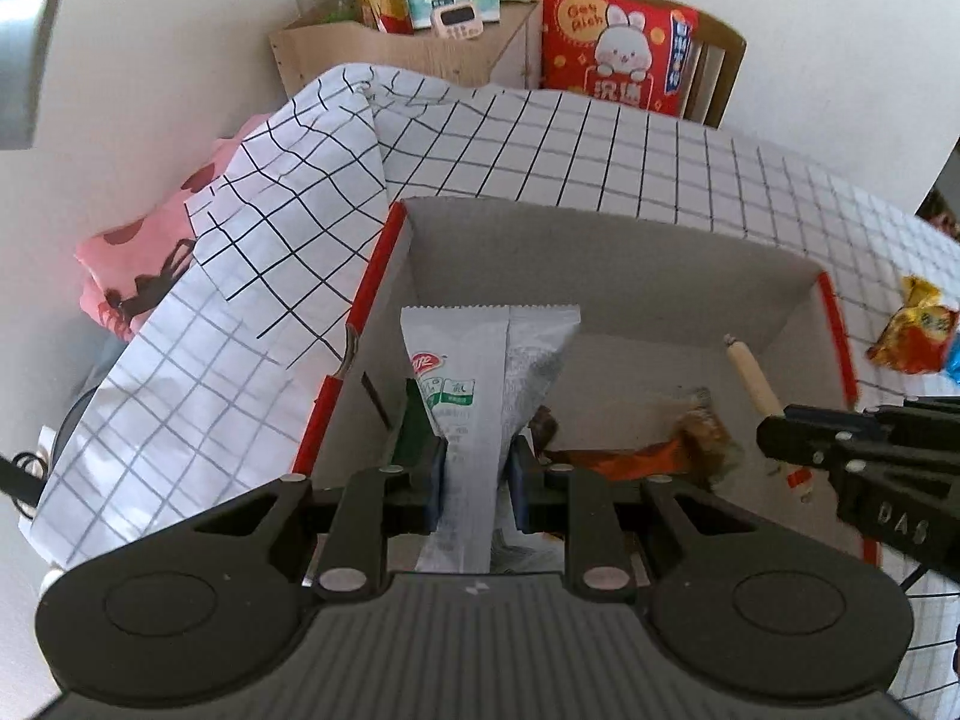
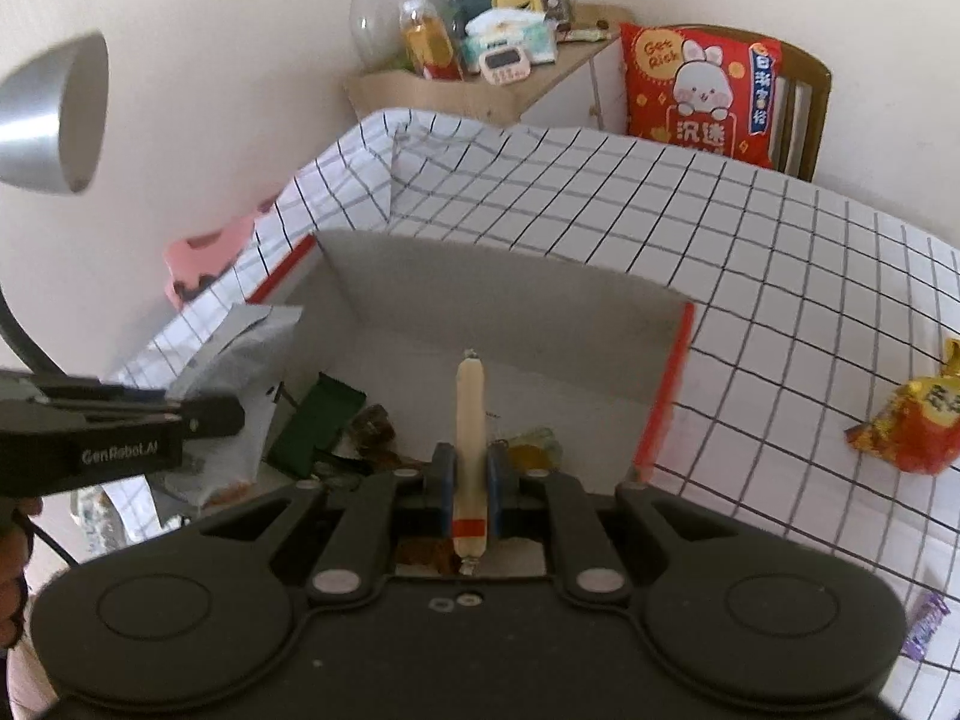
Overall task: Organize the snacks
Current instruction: 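Lower the white bag with the left tool while the right tool lowers the stick into the box, then open the left tool to drop the white bag while the right tool releases the stick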
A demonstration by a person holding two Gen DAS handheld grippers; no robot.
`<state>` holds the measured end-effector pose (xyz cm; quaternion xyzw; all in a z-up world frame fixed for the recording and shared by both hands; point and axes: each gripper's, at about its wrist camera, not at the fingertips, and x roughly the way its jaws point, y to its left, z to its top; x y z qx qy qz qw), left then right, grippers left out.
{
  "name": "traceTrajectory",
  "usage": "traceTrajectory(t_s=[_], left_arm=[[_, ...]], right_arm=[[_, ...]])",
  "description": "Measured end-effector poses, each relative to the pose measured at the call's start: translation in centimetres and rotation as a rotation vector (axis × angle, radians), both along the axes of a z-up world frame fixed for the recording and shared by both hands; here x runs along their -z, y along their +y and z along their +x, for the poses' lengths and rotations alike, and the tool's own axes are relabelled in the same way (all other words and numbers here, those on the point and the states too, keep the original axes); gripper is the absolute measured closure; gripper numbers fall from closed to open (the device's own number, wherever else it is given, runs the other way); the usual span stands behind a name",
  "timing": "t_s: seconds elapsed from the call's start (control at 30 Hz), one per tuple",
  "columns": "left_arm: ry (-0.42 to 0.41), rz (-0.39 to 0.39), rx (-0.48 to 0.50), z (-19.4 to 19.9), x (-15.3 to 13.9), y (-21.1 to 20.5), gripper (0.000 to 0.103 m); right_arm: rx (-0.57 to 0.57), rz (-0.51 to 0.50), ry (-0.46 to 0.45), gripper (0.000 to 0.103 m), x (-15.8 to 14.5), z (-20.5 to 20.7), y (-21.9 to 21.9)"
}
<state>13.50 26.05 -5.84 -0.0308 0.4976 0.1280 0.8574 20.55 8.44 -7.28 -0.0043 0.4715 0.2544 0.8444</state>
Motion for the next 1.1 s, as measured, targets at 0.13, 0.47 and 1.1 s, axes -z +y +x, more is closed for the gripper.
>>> traceTrajectory(t_s=[0.13,0.47,1.1], left_arm=[[0.053,0.012,0.02,1.4,1.5,0.0,0.082],[0.174,-0.003,0.034,2.7,5.0,0.2,0.082],[0.046,-0.024,0.021,-0.9,1.2,-1.1,0.074]], right_arm=[[-0.01,-0.037,0.017,0.093,1.4,0.4,1.5],[-0.022,-0.085,0.058,0.091,3.5,0.7,2.3],[-0.041,-0.015,0.024,0.071,0.7,-1.3,0.3]])
